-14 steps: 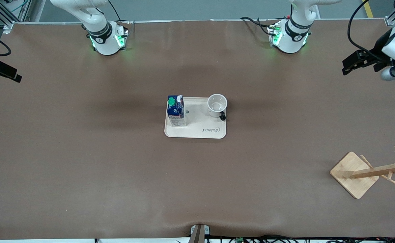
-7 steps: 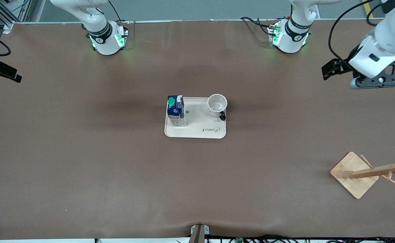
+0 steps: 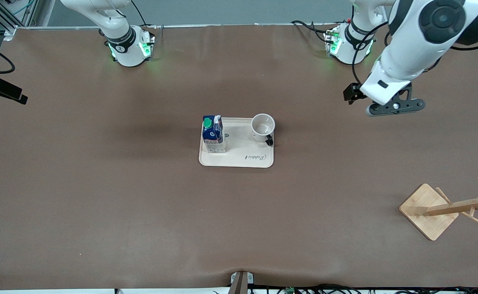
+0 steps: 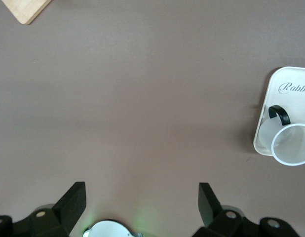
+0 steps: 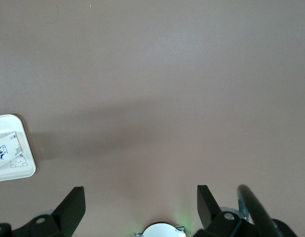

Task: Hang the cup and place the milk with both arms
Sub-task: 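Reach the left gripper toward the white mug on the tray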

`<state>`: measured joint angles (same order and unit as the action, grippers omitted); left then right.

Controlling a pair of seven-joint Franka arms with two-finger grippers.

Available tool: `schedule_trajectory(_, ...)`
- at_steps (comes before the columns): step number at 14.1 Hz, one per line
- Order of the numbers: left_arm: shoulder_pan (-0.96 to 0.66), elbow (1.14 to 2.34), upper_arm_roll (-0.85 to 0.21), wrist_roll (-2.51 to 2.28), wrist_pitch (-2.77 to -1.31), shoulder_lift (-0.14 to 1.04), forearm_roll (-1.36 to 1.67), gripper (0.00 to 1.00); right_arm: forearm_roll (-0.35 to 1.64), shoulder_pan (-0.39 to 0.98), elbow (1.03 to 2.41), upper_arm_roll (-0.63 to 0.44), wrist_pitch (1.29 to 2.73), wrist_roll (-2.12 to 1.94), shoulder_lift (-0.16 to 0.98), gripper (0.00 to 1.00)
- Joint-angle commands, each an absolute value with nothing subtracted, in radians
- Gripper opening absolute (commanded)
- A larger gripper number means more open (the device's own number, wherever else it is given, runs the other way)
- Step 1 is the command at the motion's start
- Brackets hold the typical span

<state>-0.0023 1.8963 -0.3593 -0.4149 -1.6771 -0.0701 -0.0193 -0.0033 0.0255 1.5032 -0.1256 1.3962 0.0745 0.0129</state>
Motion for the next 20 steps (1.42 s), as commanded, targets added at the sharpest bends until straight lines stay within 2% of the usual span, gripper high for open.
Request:
schedule_trajectory(1,0.005,1.973,-0.405,-0.445,-1.768,-0.08,-0.012,1.0,0.015,0.006,1.474,-0.112,1.387,0.081,0.028,1.0)
schedule_trajectory(5,-0.008,2.074,-0.48,-0.531,-1.908,-0.074,-0.012,1.0,0.018,0.009,1.471,-0.11,1.385,0.081,0.028,1.0)
schedule_trajectory(10,-0.011,2.103,-0.558,-0.688,-2.014,0.006,-0.012,1.0,0.021,0.017,1.468,-0.107,1.387,0.081,0.028,1.0)
schedule_trajectory(14,-0.011,2.135,-0.635,-0.842,-2.1,0.069,-0.017,1.0,0.107,0.011,1.468,-0.109,1.388,0.071,0.029,1.0)
schedule_trajectory(20,-0.044,2.203,-0.65,-0.952,-2.321,0.179,-0.028,1.0,0.101,0.02,1.471,-0.107,1.454,0.068,0.043,1.0)
